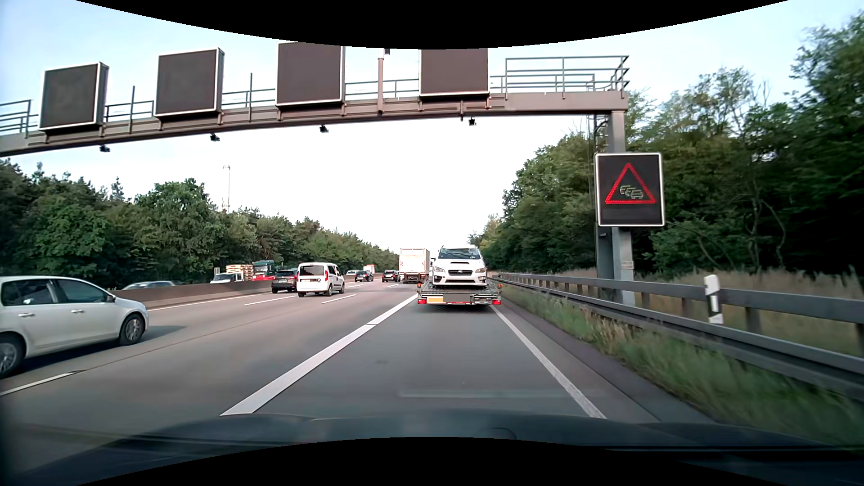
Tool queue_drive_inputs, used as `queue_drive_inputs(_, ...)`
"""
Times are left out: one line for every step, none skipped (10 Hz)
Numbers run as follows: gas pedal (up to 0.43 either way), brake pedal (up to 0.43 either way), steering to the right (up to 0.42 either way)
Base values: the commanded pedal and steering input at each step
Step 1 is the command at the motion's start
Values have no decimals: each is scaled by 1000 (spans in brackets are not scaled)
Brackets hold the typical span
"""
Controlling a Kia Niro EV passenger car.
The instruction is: Follow the waypoints while adhering to traffic rules and regulations
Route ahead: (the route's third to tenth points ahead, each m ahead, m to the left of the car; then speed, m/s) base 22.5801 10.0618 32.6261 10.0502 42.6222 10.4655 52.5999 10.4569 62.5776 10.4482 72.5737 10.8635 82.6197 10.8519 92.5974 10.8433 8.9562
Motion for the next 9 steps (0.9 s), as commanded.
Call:
queue_drive_inputs(0, 0, -3)
queue_drive_inputs(0, 0, -3)
queue_drive_inputs(0, 0, -4)
queue_drive_inputs(0, 0, -4)
queue_drive_inputs(0, 0, -4)
queue_drive_inputs(0, 0, -4)
queue_drive_inputs(20, 0, -3)
queue_drive_inputs(20, 0, -3)
queue_drive_inputs(28, 0, -4)
